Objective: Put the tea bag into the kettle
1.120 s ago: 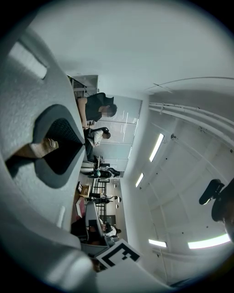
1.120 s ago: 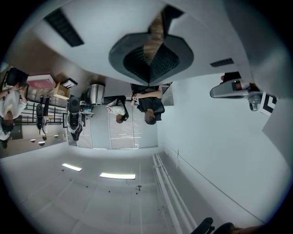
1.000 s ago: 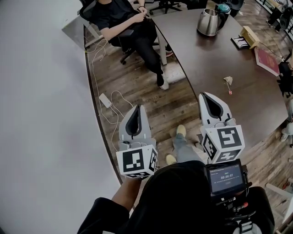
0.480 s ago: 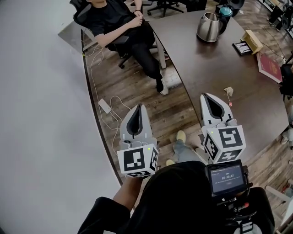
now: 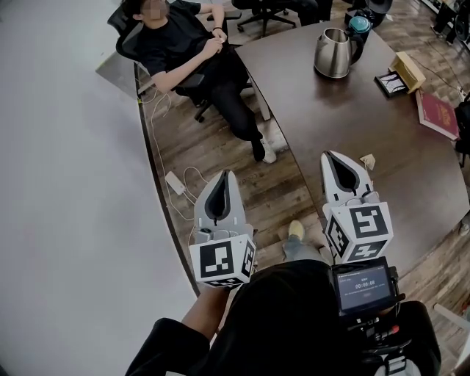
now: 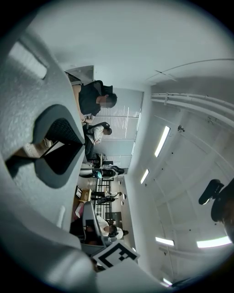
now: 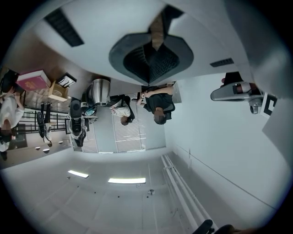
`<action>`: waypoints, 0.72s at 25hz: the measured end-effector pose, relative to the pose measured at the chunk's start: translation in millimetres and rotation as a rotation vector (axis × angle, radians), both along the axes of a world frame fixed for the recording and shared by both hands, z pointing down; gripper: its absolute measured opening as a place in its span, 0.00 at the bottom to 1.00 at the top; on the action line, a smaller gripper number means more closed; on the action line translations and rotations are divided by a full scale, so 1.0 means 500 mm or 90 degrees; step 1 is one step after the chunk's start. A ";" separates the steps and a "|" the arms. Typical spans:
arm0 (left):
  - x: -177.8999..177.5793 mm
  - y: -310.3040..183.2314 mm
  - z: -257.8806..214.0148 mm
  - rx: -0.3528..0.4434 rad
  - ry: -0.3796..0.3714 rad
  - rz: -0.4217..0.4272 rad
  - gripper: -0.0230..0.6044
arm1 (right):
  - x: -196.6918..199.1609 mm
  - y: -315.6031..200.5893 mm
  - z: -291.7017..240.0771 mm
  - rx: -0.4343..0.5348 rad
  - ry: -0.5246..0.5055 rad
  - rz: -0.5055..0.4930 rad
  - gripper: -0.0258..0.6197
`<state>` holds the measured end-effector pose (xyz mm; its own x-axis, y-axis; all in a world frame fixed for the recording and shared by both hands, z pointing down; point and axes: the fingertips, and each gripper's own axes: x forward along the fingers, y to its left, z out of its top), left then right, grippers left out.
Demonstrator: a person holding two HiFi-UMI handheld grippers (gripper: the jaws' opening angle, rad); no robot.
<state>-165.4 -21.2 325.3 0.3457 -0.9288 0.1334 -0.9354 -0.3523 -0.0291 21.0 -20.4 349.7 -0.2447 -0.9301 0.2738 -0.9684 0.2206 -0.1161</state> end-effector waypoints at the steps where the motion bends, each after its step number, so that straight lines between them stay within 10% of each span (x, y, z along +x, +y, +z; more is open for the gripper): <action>1: 0.001 -0.002 -0.002 0.002 -0.001 0.002 0.04 | 0.001 -0.001 -0.002 0.002 0.000 0.001 0.05; 18: 0.064 -0.029 -0.019 0.015 -0.018 0.056 0.04 | 0.049 -0.008 0.000 0.015 -0.017 0.046 0.05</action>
<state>-133.4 -35.6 315.8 0.4217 -0.8984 0.1231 -0.8999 -0.4313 -0.0650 45.6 -24.3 349.7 -0.1837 -0.9516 0.2464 -0.9785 0.1531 -0.1384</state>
